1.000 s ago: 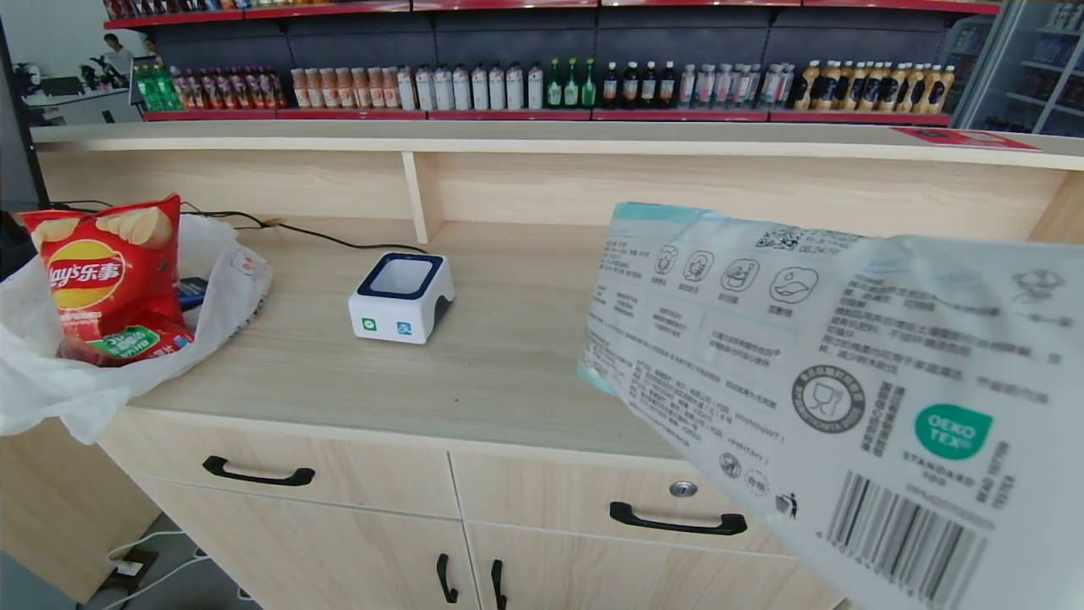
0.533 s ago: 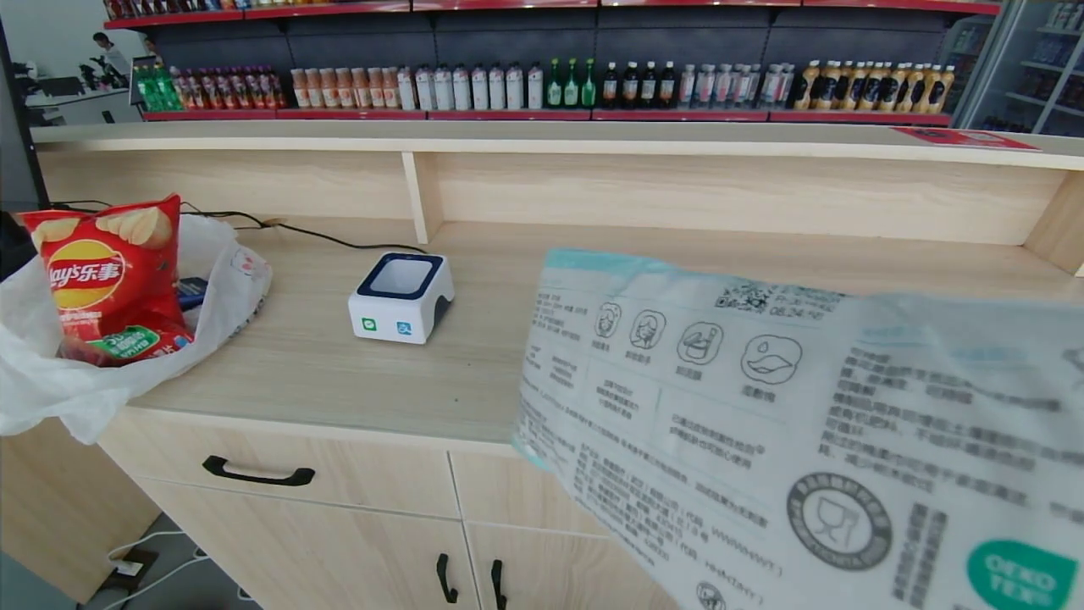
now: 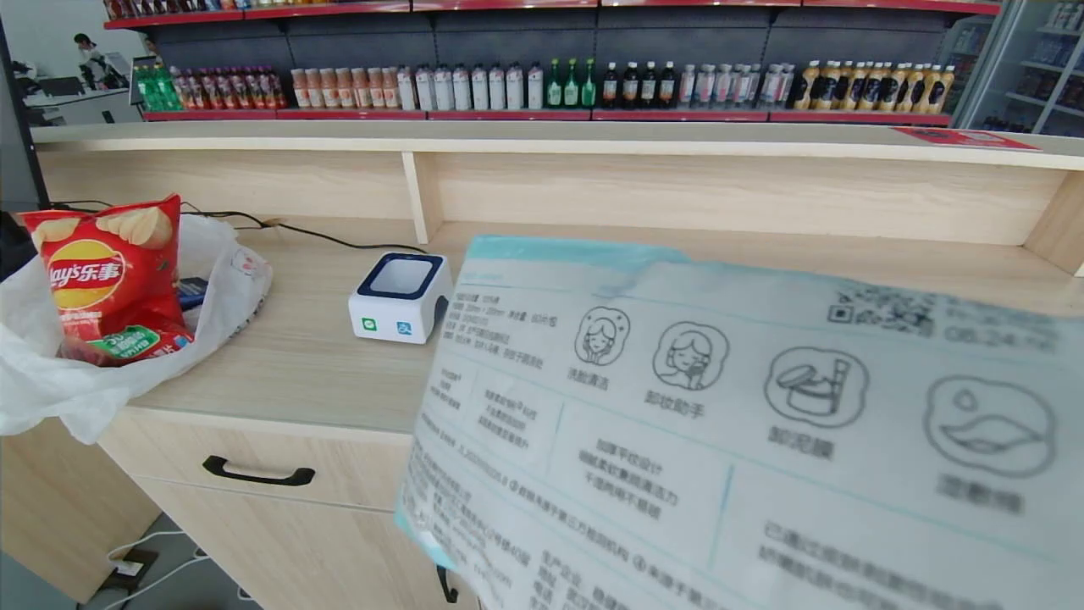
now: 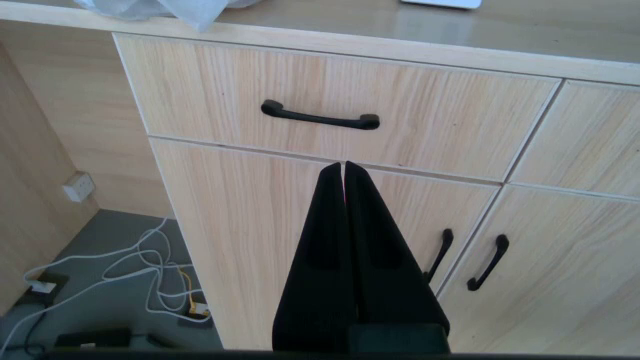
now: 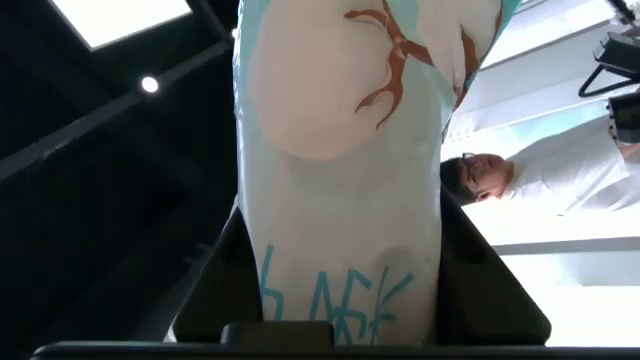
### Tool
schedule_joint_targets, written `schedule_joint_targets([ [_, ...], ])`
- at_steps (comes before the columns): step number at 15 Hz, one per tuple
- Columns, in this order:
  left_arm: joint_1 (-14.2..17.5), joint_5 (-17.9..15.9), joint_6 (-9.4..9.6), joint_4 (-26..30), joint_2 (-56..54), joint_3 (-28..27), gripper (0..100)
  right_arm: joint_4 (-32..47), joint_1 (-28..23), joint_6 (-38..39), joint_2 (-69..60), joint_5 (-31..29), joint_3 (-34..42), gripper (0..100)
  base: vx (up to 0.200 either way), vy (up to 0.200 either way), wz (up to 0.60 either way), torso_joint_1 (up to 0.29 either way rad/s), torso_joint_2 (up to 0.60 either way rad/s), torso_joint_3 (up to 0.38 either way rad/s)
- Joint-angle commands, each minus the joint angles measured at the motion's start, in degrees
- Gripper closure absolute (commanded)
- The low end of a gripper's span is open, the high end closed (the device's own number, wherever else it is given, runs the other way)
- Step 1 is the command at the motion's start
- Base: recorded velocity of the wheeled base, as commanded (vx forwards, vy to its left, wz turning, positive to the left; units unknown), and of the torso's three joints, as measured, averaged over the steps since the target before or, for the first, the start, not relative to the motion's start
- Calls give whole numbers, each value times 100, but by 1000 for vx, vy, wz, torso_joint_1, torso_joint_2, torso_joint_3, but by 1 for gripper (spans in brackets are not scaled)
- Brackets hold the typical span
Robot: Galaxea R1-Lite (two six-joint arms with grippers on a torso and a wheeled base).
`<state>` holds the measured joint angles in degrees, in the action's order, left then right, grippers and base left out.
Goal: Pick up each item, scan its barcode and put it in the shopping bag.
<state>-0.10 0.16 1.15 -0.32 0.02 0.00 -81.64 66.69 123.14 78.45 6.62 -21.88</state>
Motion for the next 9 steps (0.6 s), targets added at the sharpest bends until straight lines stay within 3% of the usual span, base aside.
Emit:
schedule_joint_targets([
  [1, 1, 2, 8, -3, -2, 0, 100, -511, -25, 44, 610, 6, 167, 100, 0, 0, 0, 0, 0, 0],
  [6, 1, 2, 0, -3, -2, 0, 100, -836, -78, 70, 1252, 6, 70, 100, 0, 0, 0, 0, 0, 0],
  [9, 1, 2, 0, -3, -2, 0, 100, -836, -236, 553, 1261, -3, -106, 100, 0, 0, 0, 0, 0, 0],
])
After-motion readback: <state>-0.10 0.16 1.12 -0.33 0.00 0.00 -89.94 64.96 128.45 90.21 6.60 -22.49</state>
